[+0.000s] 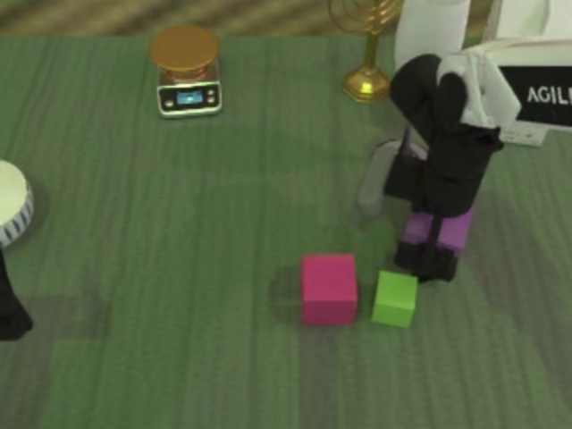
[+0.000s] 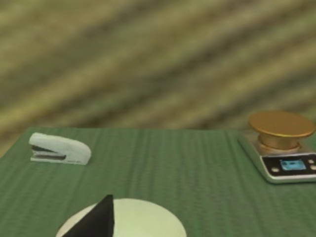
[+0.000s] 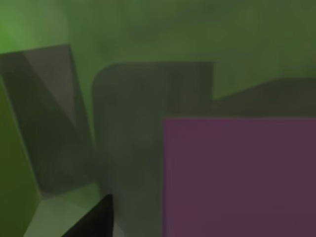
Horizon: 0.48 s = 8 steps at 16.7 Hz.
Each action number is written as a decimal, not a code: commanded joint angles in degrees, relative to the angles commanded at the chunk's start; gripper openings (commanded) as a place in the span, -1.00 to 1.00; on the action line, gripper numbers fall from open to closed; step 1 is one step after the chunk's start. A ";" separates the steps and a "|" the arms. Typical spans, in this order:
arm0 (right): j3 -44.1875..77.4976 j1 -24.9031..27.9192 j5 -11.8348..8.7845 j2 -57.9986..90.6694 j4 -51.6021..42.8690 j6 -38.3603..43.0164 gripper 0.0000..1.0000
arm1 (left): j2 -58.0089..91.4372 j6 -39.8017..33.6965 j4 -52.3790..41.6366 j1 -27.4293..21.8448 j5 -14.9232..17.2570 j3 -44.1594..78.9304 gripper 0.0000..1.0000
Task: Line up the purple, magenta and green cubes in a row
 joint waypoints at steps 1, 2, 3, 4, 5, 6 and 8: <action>-0.37 0.01 0.00 0.23 0.47 0.00 1.00 | 0.00 0.00 0.00 0.00 0.00 0.00 1.00; -0.39 0.01 0.00 0.24 0.49 0.00 1.00 | 0.00 0.00 0.00 0.00 0.00 0.00 1.00; -0.39 0.01 0.00 0.24 0.49 0.00 1.00 | 0.00 0.00 0.00 0.00 0.00 0.00 1.00; -0.39 0.01 0.00 0.24 0.49 0.00 1.00 | 0.00 0.00 0.00 0.00 0.00 0.00 1.00; -0.39 0.01 0.00 0.24 0.49 0.00 0.85 | 0.00 0.00 0.00 0.00 0.00 0.00 1.00; -0.39 0.01 0.00 0.24 0.49 0.00 0.70 | 0.00 0.00 0.00 0.00 0.00 0.00 1.00; -0.39 0.01 0.00 0.24 0.49 0.00 0.40 | 0.00 0.00 0.00 0.00 0.00 0.00 1.00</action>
